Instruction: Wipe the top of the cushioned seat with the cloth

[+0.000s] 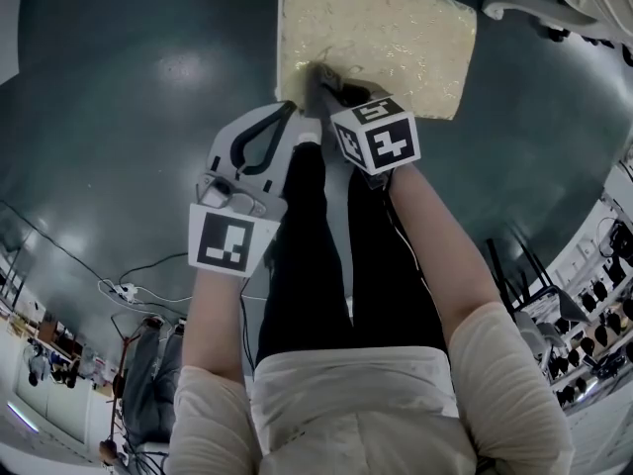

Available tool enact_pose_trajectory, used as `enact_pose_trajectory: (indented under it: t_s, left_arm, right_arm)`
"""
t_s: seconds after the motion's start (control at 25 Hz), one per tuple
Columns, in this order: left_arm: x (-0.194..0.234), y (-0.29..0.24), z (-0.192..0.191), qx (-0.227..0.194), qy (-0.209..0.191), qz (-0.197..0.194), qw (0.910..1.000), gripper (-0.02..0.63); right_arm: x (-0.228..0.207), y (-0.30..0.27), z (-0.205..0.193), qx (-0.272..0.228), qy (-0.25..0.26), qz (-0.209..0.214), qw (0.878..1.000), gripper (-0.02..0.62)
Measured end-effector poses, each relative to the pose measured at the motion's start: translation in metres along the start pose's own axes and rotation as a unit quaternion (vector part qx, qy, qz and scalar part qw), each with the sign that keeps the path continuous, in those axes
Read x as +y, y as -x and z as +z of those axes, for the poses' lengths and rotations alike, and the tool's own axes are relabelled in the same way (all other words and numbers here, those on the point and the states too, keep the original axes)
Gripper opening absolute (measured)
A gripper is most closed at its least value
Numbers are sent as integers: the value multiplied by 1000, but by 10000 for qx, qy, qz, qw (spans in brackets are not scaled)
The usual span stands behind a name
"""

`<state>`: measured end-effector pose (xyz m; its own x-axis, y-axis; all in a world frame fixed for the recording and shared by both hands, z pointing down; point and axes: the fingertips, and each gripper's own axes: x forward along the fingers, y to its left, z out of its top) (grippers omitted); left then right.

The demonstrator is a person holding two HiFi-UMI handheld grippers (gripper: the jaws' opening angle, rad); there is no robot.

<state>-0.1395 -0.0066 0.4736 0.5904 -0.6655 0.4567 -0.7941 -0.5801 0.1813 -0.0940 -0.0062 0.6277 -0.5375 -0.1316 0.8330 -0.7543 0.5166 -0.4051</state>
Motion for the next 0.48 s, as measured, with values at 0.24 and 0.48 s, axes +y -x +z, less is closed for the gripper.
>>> enact_pose_trajectory:
  t_s: [0.24, 0.48]
  left_arm:
    - [-24, -15, 7, -22, -85, -94, 9999, 3]
    - [-51, -37, 9, -24, -74, -141, 9999, 3]
  right_arm:
    - [-19, 15, -10, -10, 9, -35, 10000, 28]
    - [-49, 33, -23, 19, 30, -74, 10000, 28]
